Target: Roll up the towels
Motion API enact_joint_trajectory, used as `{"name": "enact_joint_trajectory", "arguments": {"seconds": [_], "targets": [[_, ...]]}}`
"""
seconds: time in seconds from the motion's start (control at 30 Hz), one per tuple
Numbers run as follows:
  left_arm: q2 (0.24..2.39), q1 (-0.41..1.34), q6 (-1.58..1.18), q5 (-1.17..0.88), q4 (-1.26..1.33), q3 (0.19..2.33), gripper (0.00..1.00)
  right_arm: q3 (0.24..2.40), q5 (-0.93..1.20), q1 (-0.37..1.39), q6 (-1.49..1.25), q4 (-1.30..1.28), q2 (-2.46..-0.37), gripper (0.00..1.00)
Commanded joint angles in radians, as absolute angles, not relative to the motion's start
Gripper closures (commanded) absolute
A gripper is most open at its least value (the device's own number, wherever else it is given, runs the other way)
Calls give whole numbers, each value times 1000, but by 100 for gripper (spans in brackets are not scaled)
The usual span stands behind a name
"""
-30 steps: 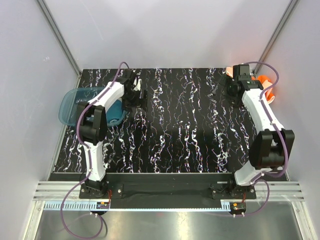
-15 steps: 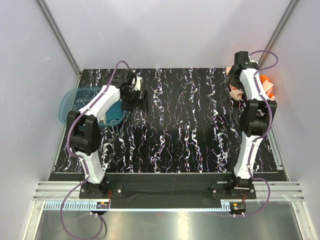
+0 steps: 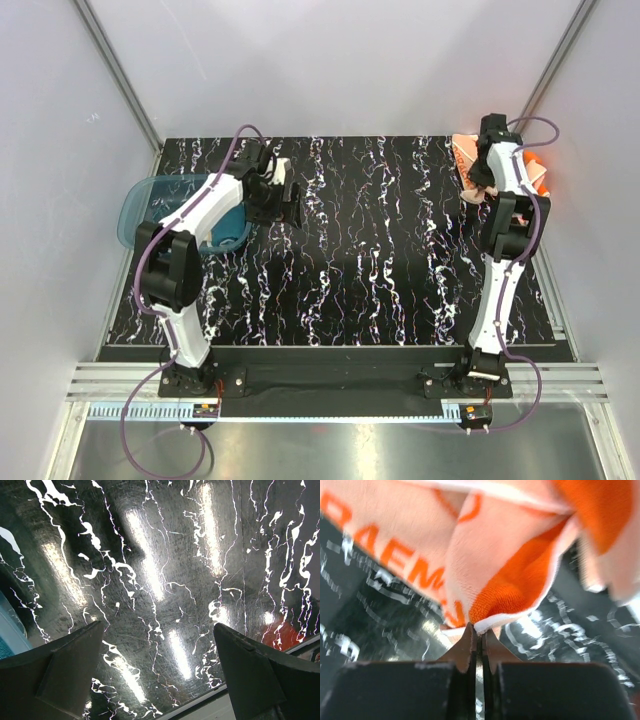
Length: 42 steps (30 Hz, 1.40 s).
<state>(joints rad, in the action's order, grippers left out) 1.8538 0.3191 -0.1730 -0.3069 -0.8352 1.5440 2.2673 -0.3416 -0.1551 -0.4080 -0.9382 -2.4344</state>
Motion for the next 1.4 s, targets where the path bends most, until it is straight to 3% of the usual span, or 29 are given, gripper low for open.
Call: {"name": "enact_joint_trajectory", "arguments": {"seconds": [0.0,0.23,0.4,0.47,0.53,0.63,0.87,1.07,1.2,1.37], "targets": [[1792,322,-155,-304,-798,1534,1,2137,-168,-132,-460,-884,-2321,100],[1747,325,-149,-313,-758,1499,1,1514,156,62,-684,-574,-1884,100],[1709,333,-156,-310,-732,1477,1,1430,273,265,-810,-463,-1766,100],[1686,336,-167,-311,-720,1457,1,1445,311,320,-812,-465,-1760,50],[1664,337,-178,-319,-703,1405,1,1441,263,327,-790,-526,-1737,20],[1628,339,-201,-342,-648,1341,1,1395,154,325,-738,-595,-1686,12],[1600,373,-259,-350,-537,1160,1,1272,66,325,-689,-649,-1546,13],[1643,406,-307,-299,-489,1181,1,1226,40,336,-614,-733,-1494,17],[1657,429,-316,-272,-463,1273,1,1187,23,356,-597,-767,-1465,23],[1863,434,-322,-305,-509,1602,1,1088,11,380,-652,-755,-1364,27]]}}
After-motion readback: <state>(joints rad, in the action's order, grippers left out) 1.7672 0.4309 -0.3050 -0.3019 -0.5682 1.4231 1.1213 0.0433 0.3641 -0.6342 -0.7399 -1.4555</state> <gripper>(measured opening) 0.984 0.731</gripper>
